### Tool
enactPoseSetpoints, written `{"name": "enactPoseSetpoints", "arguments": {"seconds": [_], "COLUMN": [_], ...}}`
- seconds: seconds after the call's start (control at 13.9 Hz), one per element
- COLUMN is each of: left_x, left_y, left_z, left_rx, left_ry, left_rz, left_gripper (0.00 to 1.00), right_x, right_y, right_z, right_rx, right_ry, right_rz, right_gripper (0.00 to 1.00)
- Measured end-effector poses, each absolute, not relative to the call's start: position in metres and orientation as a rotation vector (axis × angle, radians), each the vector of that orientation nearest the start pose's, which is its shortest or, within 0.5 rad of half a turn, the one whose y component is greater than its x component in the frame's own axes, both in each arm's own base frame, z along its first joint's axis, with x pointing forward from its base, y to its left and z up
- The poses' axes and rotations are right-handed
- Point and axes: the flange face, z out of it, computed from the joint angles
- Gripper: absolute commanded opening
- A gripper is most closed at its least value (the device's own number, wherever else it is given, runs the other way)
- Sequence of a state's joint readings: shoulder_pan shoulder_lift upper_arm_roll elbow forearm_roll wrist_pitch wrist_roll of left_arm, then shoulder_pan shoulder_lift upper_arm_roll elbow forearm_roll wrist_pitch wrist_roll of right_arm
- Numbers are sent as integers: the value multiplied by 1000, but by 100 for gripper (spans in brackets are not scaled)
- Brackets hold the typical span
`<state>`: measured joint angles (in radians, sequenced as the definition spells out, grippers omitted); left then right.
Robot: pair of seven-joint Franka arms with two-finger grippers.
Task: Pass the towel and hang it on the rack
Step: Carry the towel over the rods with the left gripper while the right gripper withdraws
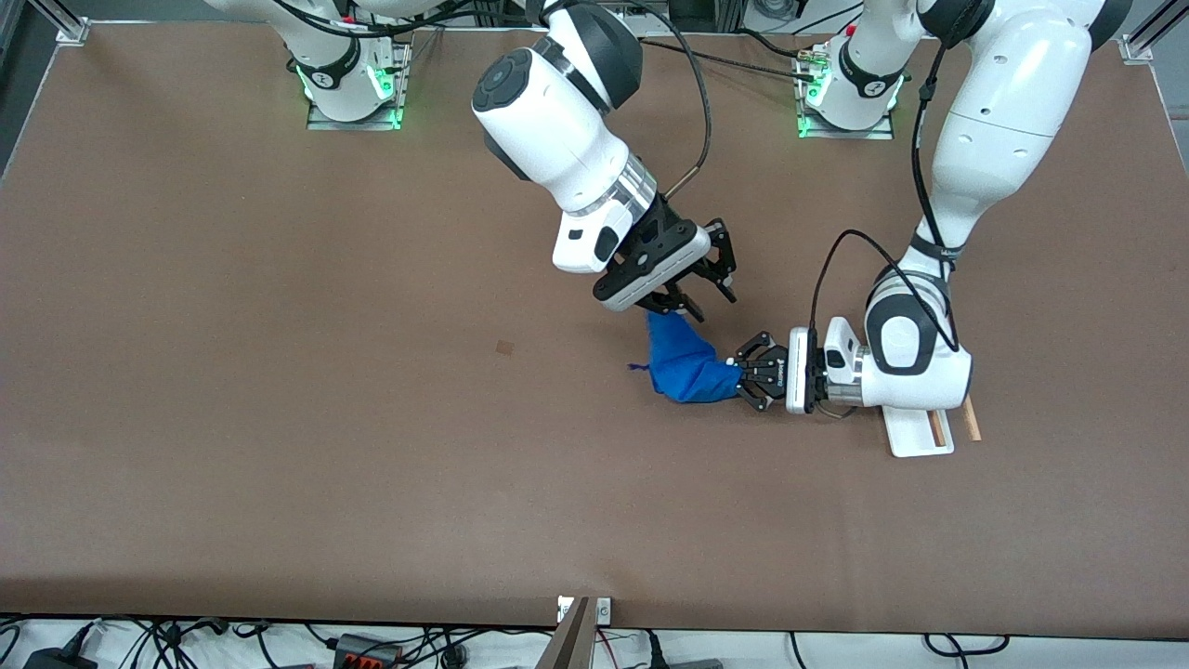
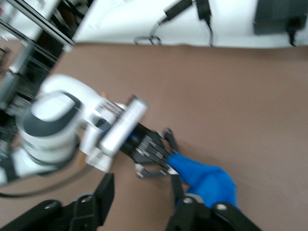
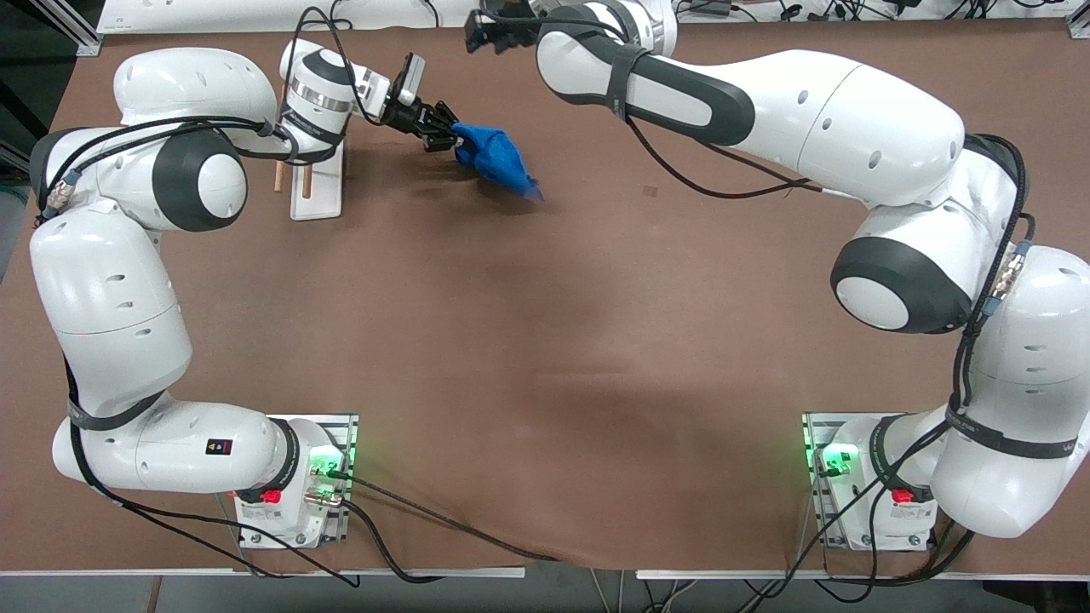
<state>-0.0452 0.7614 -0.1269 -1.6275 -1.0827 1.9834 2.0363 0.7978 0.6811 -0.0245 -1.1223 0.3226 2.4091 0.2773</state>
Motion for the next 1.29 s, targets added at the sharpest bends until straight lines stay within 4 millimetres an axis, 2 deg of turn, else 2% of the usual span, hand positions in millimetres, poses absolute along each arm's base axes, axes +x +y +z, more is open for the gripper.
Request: {"name": "enactPoseSetpoints", "arguments": {"seconds": [0.14, 0.43, 0.65, 0.86, 1.0, 1.08, 1.29], "left_x": [654, 664, 662, 656, 651, 650, 649], "left_y": [-146, -95, -37, 32, 66, 75, 84], "left_z": [189, 231, 253, 261, 271, 281, 303], "left_rx": [1625, 1796, 1952, 2090, 2199, 2239, 2264], "left_ry": [-1544, -1606, -1564, -1477, -1420, -1404, -1361], "left_rz": [615, 361, 194, 79, -18, -49, -100], "left_gripper": [0, 0, 0, 0, 0, 0, 0], "right_x": [575, 604, 621, 642, 655, 661, 680], "right_y": [520, 409, 338, 283, 249, 230, 167], "right_z": [480, 499, 510, 514, 508, 507, 508], "right_rx": [-2681, -2990, -3180, -3247, -3257, -3258, -3252], "right_ry": [-431, -327, -211, -67, 1, 33, 144], "right_rz": [-384, -106, -28, -32, -11, -4, -7], "right_gripper": [100, 100, 100, 100, 100, 100, 100]}}
